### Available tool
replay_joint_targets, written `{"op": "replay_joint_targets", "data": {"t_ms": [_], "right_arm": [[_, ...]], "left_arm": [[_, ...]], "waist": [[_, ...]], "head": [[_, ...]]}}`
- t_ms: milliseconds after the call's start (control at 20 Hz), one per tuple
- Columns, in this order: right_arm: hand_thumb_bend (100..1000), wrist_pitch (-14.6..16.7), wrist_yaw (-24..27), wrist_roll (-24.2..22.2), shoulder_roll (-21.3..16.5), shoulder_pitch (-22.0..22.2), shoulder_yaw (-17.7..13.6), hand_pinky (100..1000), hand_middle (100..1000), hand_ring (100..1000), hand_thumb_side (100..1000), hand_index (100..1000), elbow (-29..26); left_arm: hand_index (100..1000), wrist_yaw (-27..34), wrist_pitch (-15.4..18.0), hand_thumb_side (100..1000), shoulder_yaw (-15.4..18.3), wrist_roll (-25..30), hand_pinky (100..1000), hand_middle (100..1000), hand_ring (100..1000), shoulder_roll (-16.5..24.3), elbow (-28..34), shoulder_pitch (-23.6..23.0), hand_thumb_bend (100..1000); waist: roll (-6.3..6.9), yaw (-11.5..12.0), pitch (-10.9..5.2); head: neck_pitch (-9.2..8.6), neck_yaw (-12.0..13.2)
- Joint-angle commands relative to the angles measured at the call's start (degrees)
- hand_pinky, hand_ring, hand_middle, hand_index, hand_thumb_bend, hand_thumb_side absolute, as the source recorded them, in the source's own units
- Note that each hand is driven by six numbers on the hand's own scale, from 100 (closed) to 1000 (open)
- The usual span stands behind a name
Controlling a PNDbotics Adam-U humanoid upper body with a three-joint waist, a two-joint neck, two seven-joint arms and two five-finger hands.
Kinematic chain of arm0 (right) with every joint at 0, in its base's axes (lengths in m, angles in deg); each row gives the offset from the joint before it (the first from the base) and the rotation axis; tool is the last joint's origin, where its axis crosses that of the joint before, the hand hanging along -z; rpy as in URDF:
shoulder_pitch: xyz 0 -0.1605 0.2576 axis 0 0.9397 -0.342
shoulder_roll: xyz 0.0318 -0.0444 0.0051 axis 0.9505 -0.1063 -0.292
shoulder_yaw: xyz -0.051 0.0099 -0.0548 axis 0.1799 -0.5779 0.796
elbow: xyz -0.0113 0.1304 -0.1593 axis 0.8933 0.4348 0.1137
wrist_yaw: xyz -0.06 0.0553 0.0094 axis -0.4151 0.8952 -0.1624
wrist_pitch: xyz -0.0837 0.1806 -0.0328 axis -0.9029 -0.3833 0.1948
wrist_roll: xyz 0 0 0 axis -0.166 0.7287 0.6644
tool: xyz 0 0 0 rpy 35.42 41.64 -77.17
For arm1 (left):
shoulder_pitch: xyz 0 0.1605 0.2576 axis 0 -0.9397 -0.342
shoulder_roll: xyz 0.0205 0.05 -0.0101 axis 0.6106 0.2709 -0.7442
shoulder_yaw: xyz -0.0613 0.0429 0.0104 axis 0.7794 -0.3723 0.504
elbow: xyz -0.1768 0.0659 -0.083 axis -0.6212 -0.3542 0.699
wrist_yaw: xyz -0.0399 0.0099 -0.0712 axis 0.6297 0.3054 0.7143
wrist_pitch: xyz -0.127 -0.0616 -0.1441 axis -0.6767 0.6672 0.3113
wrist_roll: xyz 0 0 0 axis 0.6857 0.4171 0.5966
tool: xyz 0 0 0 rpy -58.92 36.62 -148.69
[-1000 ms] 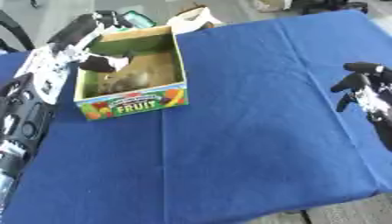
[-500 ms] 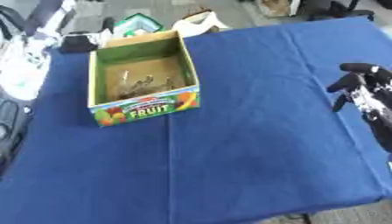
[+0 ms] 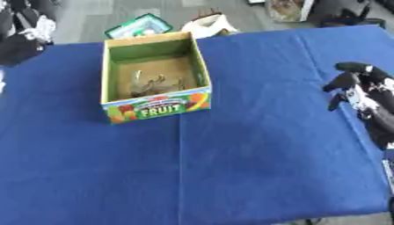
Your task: Pick up objects on the table and place them in the box.
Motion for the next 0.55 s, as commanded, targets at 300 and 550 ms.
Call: {"op": "replay_joint_targets", "data": {"t_ms": [300, 550], "right_arm": [[100, 0.01, 0.20, 0.45, -0.28, -0.66, -0.70, 370, 521, 603, 431, 760, -0.61], [100, -0.01, 0.24, 0.44, -0.21, -0.62, -0.70, 370, 521, 603, 431, 760, -0.62]], "left_arm": [[765, 16.82, -4.94, 607, 4.40, 1.26, 513, 528, 517, 1.67, 11.22, -10.17, 100], [757, 18.15, -6.10, 540, 6.33, -0.04, 500, 516, 505, 0.58, 14.58, -15.21, 100]], "waist": [[-0.22, 0.68, -0.50], [-0.43, 1.08, -0.59]], "head": [[-0.52, -0.74], [-0.68, -0.83]]}}
